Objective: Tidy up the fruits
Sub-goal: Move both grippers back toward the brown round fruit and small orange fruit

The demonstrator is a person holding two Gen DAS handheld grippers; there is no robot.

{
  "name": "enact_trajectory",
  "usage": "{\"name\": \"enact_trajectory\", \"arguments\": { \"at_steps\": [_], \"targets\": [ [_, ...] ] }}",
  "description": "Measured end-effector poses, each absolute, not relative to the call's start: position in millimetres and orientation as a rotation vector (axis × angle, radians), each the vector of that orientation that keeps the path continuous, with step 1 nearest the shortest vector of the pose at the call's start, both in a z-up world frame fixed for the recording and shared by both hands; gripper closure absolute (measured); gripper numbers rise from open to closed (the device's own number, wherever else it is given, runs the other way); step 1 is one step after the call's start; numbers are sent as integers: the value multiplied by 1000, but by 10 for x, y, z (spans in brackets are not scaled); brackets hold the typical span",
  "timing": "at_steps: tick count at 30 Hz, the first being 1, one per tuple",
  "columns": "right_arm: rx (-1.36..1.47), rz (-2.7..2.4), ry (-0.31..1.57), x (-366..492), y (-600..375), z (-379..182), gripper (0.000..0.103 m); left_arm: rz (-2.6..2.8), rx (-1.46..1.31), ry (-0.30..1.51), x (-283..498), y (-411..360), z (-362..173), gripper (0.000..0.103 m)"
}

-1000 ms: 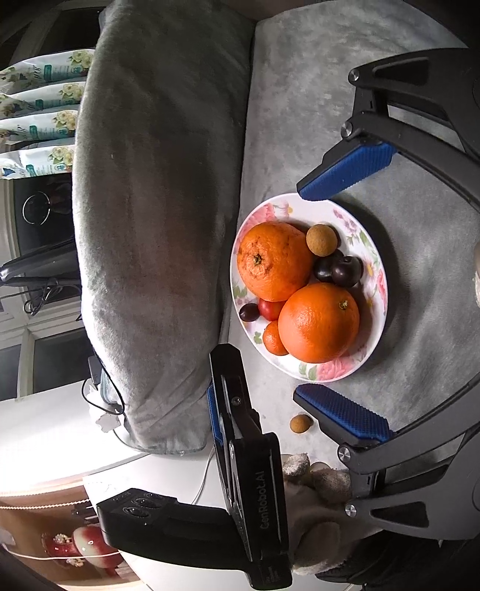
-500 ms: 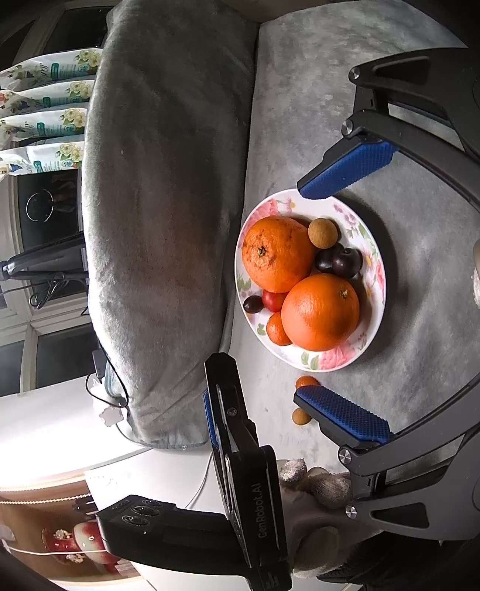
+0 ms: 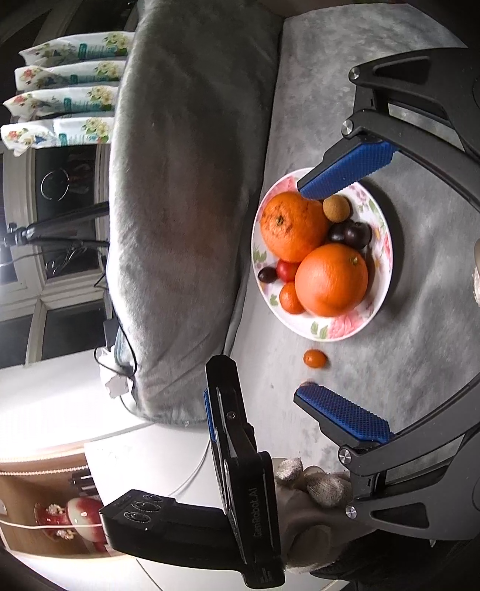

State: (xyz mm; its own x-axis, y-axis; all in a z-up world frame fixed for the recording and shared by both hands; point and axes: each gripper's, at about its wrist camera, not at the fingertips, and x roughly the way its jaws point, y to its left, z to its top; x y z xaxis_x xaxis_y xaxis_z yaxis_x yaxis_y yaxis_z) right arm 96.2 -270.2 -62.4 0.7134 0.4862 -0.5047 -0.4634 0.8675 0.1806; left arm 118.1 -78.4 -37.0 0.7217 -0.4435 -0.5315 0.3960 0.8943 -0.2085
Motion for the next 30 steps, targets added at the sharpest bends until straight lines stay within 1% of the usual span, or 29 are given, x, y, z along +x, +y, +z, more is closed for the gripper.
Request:
{"name": "enact_trajectory", "arguments": {
  "at_steps": [12, 18, 27, 28, 30],
  "targets": [
    [-37, 594, 514, 880, -2454, -551, 0, -432, -78, 576, 1008, -530, -353, 23],
    [-71, 586, 555, 959, -2366, -570, 1, -406, -72, 571, 927, -335, -381, 23],
    [-121, 586, 586, 1067, -2243, -592, 1, -330, -73, 607, 807, 60, -582, 23],
    [-126, 590, 590, 1082, -2221, -599, 2, -323, -71, 613, 791, 94, -614, 23],
    [-143, 603, 599, 1107, -2166, -615, 9, -314, -67, 628, 763, 156, -686, 23]
  ]
}}
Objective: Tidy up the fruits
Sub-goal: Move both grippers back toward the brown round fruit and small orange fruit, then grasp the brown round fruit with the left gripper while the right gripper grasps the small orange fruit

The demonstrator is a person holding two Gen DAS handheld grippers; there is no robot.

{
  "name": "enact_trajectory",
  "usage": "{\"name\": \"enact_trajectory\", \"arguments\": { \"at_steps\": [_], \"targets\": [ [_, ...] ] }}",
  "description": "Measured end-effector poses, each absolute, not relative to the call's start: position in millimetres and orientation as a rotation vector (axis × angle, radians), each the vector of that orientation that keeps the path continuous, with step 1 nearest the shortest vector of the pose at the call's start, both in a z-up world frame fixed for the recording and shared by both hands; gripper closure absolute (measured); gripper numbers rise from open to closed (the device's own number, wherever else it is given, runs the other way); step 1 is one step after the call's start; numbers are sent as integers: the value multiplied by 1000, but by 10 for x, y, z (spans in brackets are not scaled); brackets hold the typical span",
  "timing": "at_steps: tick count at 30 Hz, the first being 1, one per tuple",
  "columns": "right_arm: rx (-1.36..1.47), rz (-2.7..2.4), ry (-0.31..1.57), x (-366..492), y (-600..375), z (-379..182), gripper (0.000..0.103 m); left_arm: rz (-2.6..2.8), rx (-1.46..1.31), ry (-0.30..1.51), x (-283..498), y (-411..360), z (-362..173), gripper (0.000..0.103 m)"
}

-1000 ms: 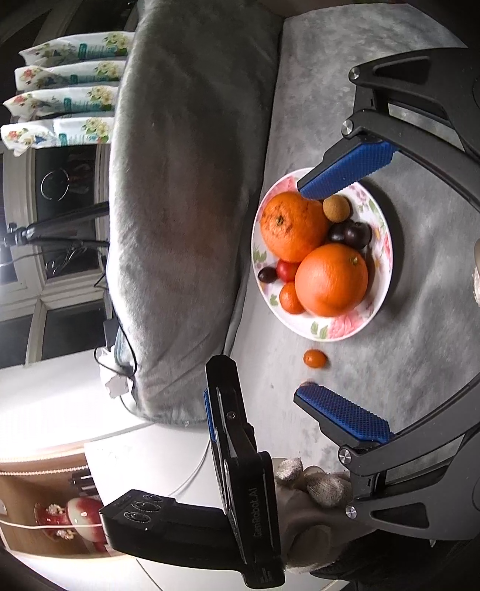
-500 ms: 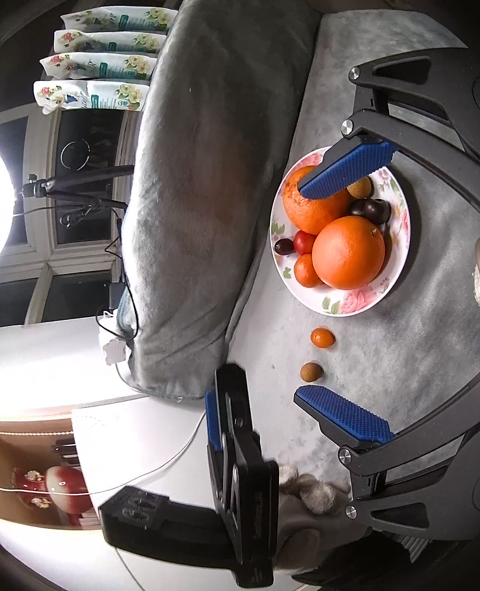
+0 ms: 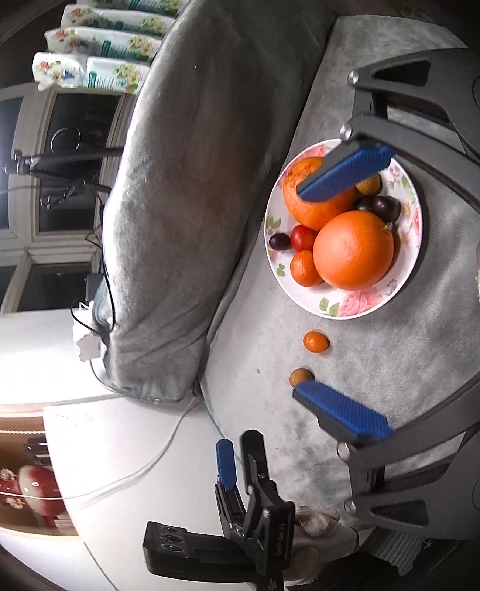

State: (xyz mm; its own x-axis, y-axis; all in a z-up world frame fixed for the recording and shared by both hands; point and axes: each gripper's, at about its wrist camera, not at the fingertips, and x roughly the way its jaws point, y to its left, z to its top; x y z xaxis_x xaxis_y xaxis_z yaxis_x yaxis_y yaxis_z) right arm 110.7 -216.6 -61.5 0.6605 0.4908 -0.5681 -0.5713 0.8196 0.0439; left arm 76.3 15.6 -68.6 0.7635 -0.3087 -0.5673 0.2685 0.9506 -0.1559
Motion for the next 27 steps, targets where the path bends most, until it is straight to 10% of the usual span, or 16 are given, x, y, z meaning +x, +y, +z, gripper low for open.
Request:
{"name": "enact_trajectory", "arguments": {
  "at_steps": [13, 27],
  "targets": [
    [-394, 741, 720, 1233, -1481, -985, 56, -375, -51, 761, 844, 217, -1115, 59],
    [-551, 795, 805, 1409, -1084, -1267, 70, -400, -22, 842, 1062, 123, -1344, 72]
  ]
}}
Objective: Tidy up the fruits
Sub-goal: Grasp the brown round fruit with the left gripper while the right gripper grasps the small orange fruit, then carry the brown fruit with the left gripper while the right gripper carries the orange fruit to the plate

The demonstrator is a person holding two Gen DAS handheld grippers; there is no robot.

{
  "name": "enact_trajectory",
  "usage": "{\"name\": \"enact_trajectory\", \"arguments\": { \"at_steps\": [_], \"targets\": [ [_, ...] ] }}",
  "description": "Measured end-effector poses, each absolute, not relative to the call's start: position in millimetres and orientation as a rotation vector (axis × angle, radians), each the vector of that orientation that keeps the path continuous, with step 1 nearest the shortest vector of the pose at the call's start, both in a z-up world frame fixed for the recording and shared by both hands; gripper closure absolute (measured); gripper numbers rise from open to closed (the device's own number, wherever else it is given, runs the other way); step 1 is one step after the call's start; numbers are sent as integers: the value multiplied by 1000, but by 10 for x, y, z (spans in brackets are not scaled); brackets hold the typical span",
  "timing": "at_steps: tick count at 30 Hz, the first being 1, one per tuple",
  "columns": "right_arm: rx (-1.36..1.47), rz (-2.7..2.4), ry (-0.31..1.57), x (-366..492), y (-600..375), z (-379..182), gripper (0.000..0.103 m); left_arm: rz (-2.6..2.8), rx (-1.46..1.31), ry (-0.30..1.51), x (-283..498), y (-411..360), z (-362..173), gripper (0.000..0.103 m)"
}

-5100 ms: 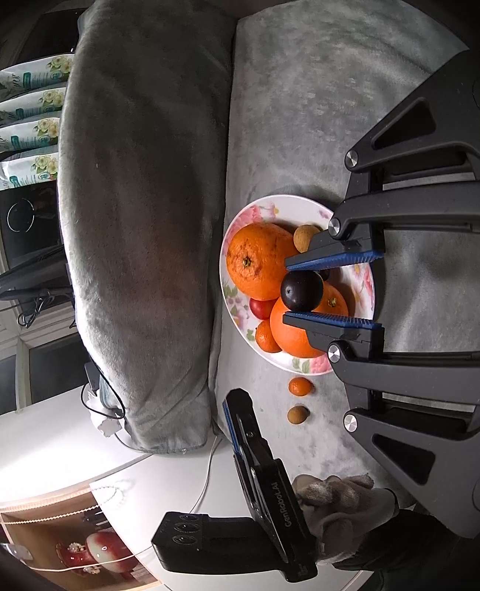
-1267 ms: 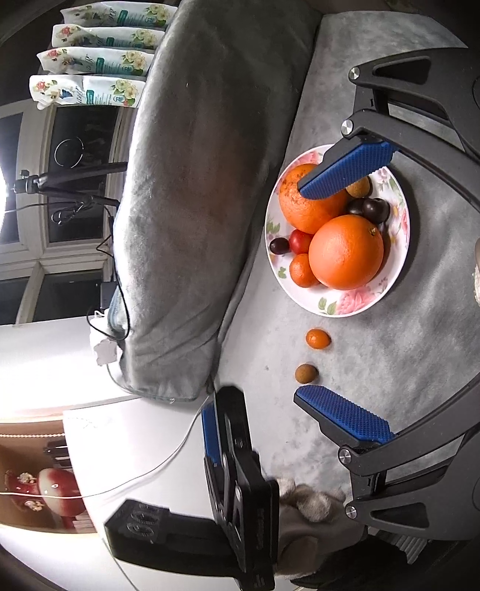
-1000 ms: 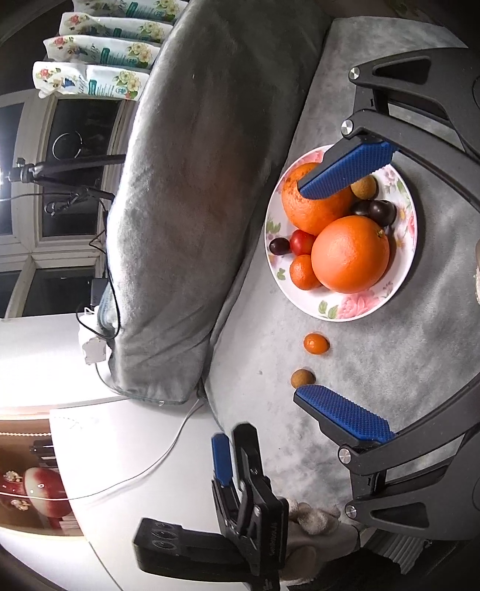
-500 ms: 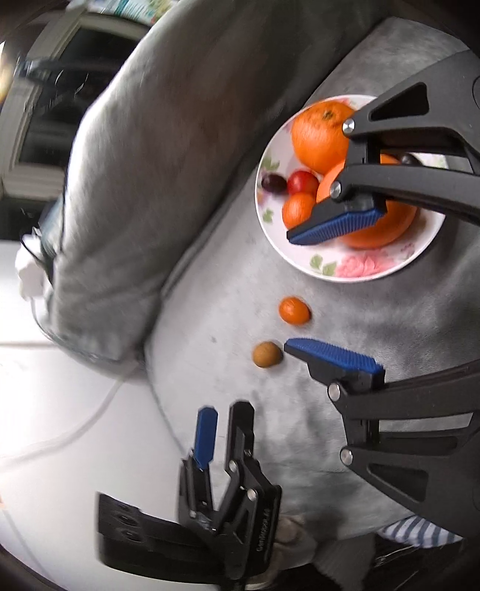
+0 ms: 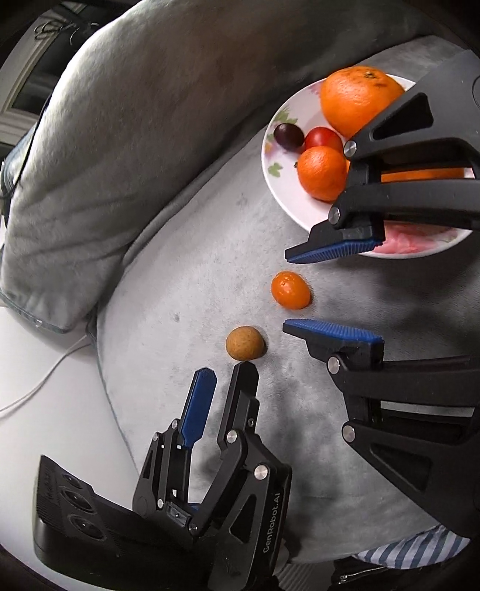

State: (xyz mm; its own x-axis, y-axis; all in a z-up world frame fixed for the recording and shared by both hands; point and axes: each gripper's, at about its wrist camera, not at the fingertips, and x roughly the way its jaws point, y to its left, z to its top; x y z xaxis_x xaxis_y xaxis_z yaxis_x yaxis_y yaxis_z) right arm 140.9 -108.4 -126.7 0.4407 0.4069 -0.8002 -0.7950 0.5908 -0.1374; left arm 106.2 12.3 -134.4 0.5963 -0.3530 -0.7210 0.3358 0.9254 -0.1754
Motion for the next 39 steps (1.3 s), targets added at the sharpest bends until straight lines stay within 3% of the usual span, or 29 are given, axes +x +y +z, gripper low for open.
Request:
{"name": "enact_trajectory", "arguments": {
  "at_steps": [19, 21, 39],
  "targets": [
    [-722, 805, 843, 1565, -812, -1489, 71, -435, -20, 889, 1249, 65, -1486, 75],
    [-729, 811, 849, 1576, -788, -1523, 75, -444, -17, 894, 1259, 46, -1501, 75],
    [-672, 810, 846, 1577, -836, -1487, 77, -441, -36, 888, 1255, 49, -1520, 78]
  ]
}}
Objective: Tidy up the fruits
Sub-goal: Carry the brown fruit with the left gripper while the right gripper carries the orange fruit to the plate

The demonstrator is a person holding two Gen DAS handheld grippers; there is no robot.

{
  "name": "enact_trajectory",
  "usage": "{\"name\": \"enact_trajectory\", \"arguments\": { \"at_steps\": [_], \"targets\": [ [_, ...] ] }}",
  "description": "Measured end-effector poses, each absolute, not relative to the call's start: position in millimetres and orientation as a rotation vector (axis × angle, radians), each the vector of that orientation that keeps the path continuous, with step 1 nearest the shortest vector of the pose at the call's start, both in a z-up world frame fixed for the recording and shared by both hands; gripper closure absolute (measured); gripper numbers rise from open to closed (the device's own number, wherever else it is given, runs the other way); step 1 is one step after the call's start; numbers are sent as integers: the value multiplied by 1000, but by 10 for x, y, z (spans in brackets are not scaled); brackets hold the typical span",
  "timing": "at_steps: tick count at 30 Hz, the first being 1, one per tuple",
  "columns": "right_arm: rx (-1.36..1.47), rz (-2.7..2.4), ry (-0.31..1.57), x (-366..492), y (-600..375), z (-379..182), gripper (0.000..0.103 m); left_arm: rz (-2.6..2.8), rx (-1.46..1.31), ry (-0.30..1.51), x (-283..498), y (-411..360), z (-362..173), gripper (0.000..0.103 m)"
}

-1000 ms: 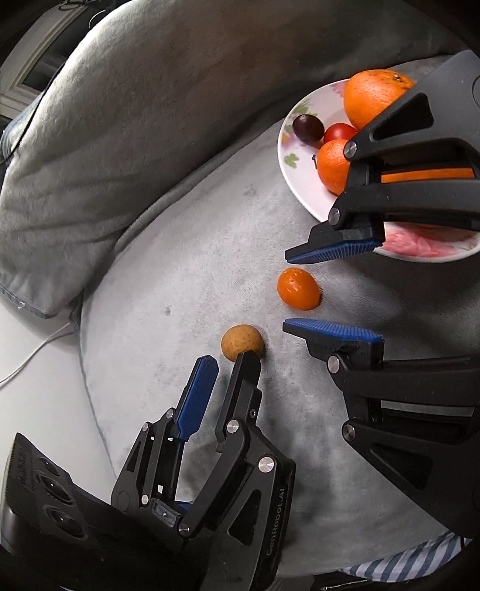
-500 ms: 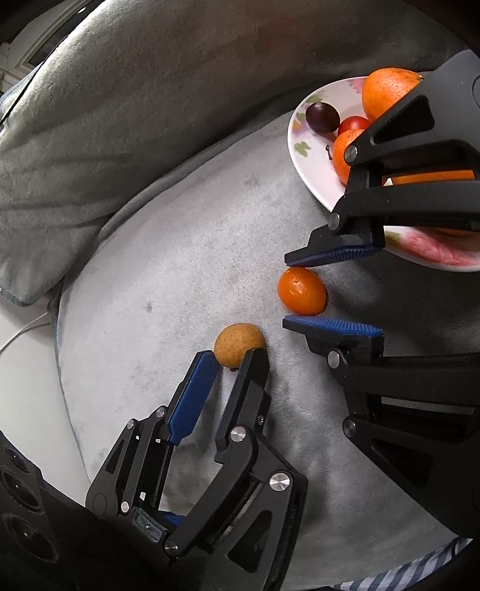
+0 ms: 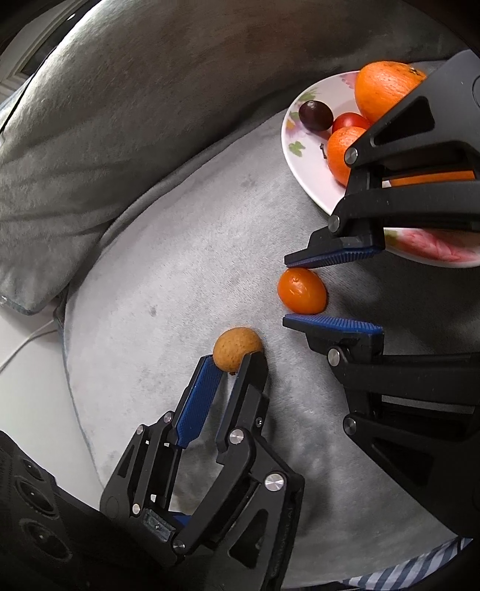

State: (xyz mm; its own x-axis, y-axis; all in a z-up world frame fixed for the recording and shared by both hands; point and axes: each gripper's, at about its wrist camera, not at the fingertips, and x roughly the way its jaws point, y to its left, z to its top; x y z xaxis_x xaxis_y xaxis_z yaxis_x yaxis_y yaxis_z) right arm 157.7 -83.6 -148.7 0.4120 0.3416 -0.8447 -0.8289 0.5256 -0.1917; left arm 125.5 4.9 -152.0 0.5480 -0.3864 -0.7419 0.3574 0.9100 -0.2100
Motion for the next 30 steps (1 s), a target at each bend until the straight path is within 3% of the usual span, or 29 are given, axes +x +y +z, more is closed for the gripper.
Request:
{"name": "enact_trajectory", "arguments": {
  "at_steps": [30],
  "targets": [
    [-356, 722, 704, 1210, -1704, -894, 77, -466, -61, 774, 1049, -152, -1082, 78]
  ]
}}
